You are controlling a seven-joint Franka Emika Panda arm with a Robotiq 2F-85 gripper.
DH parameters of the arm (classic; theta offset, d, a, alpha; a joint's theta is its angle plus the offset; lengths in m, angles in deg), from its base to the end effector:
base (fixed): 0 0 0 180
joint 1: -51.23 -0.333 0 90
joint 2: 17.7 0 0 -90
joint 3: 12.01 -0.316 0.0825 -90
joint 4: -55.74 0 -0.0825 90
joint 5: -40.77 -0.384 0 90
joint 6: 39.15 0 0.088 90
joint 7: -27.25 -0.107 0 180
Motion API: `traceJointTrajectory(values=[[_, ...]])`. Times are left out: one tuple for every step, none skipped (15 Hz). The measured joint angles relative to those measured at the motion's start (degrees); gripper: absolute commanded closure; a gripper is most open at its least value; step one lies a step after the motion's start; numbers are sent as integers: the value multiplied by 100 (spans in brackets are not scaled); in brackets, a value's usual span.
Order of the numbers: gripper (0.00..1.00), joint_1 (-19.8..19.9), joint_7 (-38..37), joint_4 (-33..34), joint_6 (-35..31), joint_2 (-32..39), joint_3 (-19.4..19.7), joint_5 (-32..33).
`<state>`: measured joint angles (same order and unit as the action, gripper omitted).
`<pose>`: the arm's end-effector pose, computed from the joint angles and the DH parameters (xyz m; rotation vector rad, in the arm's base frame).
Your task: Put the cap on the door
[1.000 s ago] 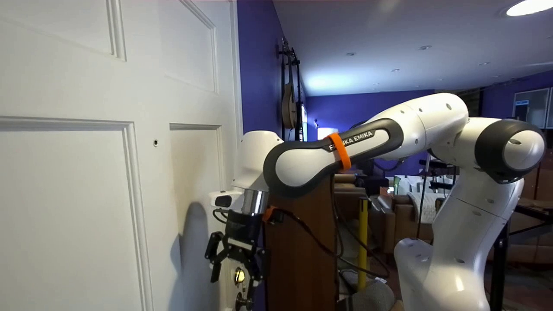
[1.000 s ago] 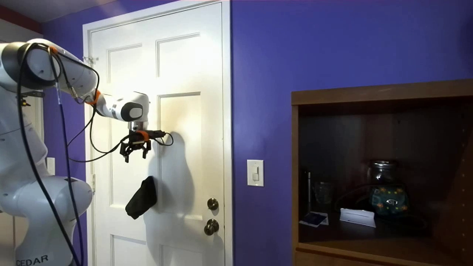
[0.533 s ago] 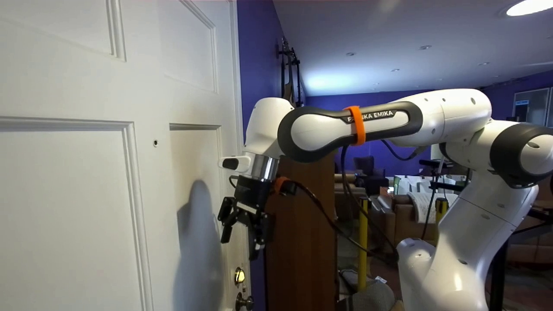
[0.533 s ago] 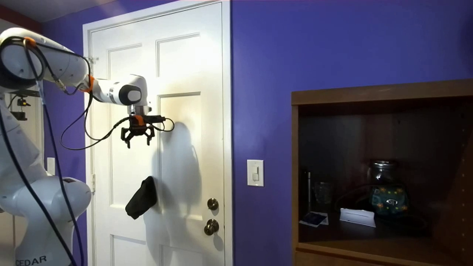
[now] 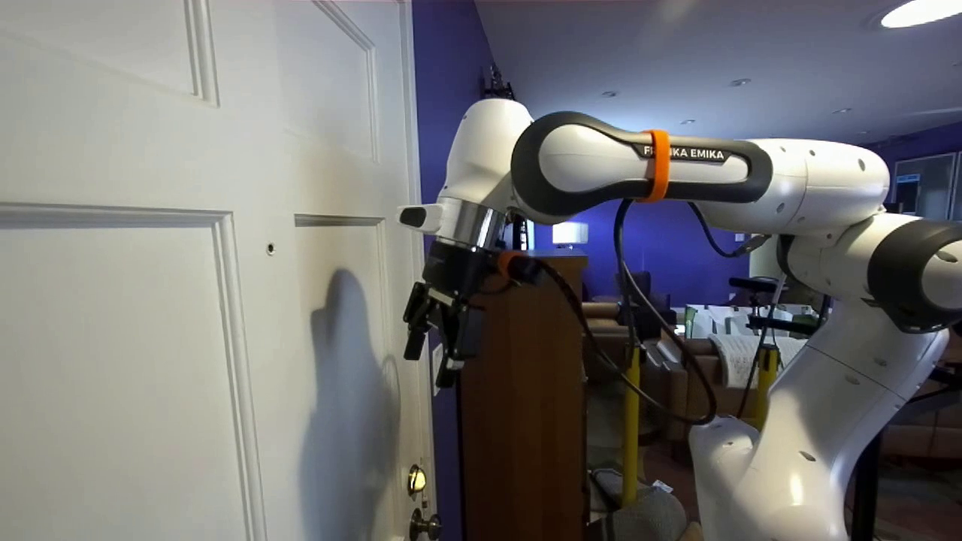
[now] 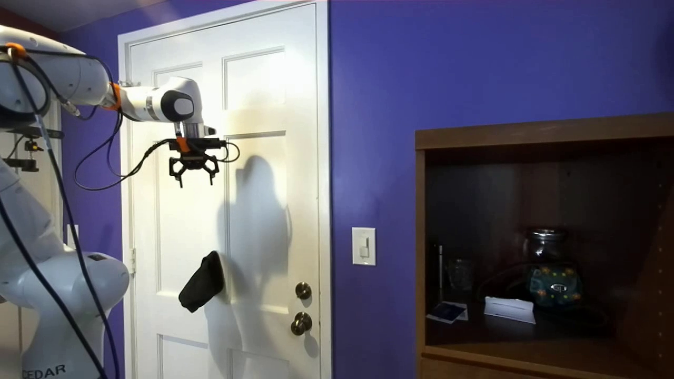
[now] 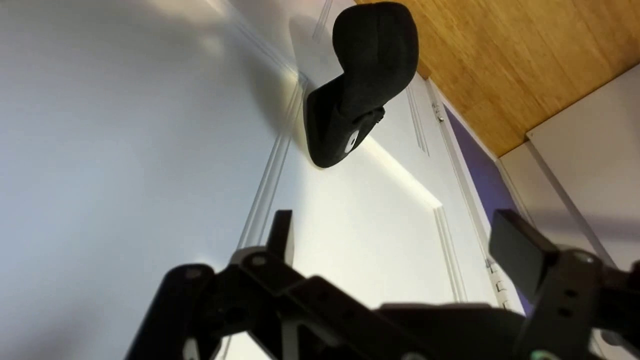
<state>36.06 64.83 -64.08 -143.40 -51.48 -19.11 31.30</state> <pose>0.3491 0.1743 0.6742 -2.6625 -1.4882 -0.4991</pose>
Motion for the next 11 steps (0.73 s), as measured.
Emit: traceJointTrajectory(values=[[0, 0, -212, 105, 98, -2, -1, 48], [0, 0, -415, 204, 184, -3, -1, 90], [0, 0, -603, 298, 281, -3, -1, 109], [0, 0, -771, 380, 369, -3, -1, 124], [0, 0, -925, 459, 428, -3, -1, 136], [0, 0, -1023, 511, 466, -3, -1, 143], [0, 0, -1072, 543, 490, -3, -1, 150], [0, 0, -1098, 553, 501, -3, -1, 155], [0, 0, -1108, 553, 502, -3, -1, 159], [0, 0, -1113, 553, 503, -3, -1, 163], [0, 0, -1117, 553, 504, -3, -1, 166]])
